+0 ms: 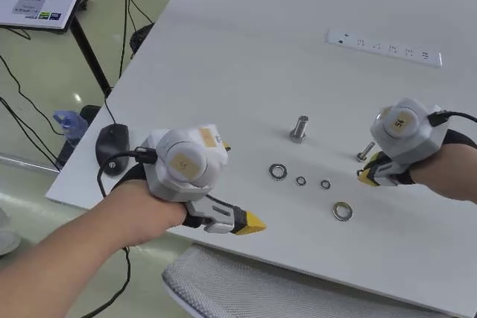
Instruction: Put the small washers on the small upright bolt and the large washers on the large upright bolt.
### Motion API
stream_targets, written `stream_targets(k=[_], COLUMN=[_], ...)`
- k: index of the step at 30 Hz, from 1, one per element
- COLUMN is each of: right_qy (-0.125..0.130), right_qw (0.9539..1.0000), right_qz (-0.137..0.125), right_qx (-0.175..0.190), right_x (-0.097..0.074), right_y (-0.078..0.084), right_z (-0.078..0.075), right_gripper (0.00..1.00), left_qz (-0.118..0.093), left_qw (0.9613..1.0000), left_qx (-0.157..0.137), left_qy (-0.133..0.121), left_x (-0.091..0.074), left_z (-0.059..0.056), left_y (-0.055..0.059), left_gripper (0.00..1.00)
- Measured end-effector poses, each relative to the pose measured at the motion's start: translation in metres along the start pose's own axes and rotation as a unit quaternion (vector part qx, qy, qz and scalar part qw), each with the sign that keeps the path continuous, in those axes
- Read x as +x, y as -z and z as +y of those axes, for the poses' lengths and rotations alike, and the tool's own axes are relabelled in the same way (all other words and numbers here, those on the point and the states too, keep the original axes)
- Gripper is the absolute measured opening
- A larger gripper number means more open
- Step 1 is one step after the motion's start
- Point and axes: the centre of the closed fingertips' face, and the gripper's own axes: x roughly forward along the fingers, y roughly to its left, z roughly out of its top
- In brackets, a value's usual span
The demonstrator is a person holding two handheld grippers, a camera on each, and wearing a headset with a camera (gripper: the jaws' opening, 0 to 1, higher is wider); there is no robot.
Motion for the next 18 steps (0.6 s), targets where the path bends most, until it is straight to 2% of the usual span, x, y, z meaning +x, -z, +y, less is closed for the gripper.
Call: stream_targets(k=[9, 13, 18], right_qy=[0.011, 0.017, 0.024], right_qw=[0.9998, 0.9998, 0.9997], right_qz=[0.002, 0.003, -0.003], right_qx=[0.014, 0.013, 0.008], right_x=[-0.011, -0.015, -0.023], right_y=[0.017, 0.016, 0.008], right_z=[-0.020, -0.034, -0.050], right_gripper=[0.13, 0.13, 0.13], left_qz=[0.000, 0.004, 0.007], left_qw=[0.9999, 0.9999, 0.9998], left_qx=[-0.011, -0.013, -0.016], left_qy=[-0.006, -0.006, -0.009], left_x=[0.000, 0.001, 0.002], left_z=[0.001, 0.000, 0.001], left_y=[0.000, 0.001, 0.002], left_gripper=[0.85, 0.85, 0.84])
